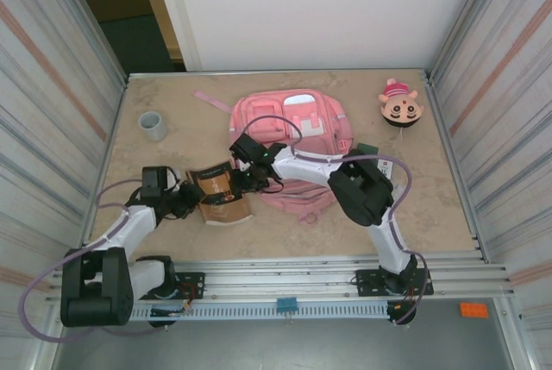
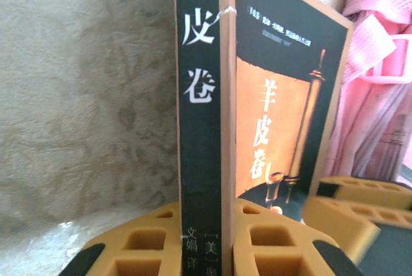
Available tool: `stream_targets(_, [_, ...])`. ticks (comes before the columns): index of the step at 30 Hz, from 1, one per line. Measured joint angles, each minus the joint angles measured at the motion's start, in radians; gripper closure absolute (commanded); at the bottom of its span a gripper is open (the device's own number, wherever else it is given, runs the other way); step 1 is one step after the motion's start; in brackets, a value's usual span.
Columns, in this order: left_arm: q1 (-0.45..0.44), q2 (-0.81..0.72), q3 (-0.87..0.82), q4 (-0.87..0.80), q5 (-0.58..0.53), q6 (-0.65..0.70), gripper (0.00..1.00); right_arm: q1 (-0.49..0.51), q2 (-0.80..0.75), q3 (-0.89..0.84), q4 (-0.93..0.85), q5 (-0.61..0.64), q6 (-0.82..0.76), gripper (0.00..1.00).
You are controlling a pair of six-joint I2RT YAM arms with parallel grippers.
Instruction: Pack books, pencil case, and school supplies into a backpack
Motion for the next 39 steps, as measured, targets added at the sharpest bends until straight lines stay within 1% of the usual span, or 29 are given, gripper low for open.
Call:
stream_targets(4, [-0.042,-0.047,0.089,-0.117,-0.058,0.073,1.0,-0.007,-0.147,-0.108,0.051,0.0,0.01,0.58])
stream_targets(6, [-0.068,-0.103,0.156,-0.173,-0.081,0.118,1.0,-0.019,-0.259,-0.185,0.107,0.006,0.019,0.57])
stream_targets(10, [-0.101,-0.232,0.254,-0.218,-0.098,0.2,1.0,-0.046,-0.484,-0.328,0.228,0.039,0.023,0.54])
stream_targets(13, [-0.121,-0.322,0.287,-0.215,-0.082,0.249,1.0,-0.054,-0.646,-0.422,0.311,0.089,0.014,0.51])
stream_targets(18, [-0.177,-0.387,0.306,-0.144,-0.003,0.326,1.0,-0.053,-0.861,-0.548,0.409,0.173,-0.041,0.46])
stream_targets(20, [-0.198,-0.385,0.308,-0.1,0.036,0.349,1.0,-0.058,-0.932,-0.592,0.44,0.195,-0.061,0.34])
stream_targets(24, [-0.228,-0.351,0.315,0.002,0.14,0.373,1.0,-0.08,-1.05,-0.652,0.495,0.215,-0.102,0.3])
stream_targets(27, [-0.249,-0.309,0.322,0.072,0.226,0.381,1.0,-0.109,-1.087,-0.66,0.514,0.186,-0.111,0.27])
stream_targets(30, [-0.265,-0.269,0.323,0.139,0.317,0.392,1.0,-0.134,-1.116,-0.685,0.56,0.13,-0.111,0.23])
stream_targets(31, [-0.267,-0.257,0.323,0.161,0.345,0.395,1.0,-0.14,-1.129,-0.702,0.576,0.104,-0.109,0.19])
stream_targets(33, [-0.267,-0.241,0.323,0.204,0.391,0.394,1.0,-0.152,-1.146,-0.732,0.597,0.058,-0.106,0.13])
stream_targets(34, [-0.267,-0.235,0.322,0.233,0.411,0.39,1.0,-0.158,-1.151,-0.745,0.603,0.042,-0.102,0.06])
stream_targets(35, [-0.267,-0.231,0.322,0.264,0.43,0.384,1.0,-0.165,-1.155,-0.76,0.611,0.027,-0.094,0.01])
stream_targets(39, [-0.267,-0.226,0.325,0.345,0.475,0.36,1.0,-0.198,-1.196,-0.85,0.662,0.007,-0.056,0.01])
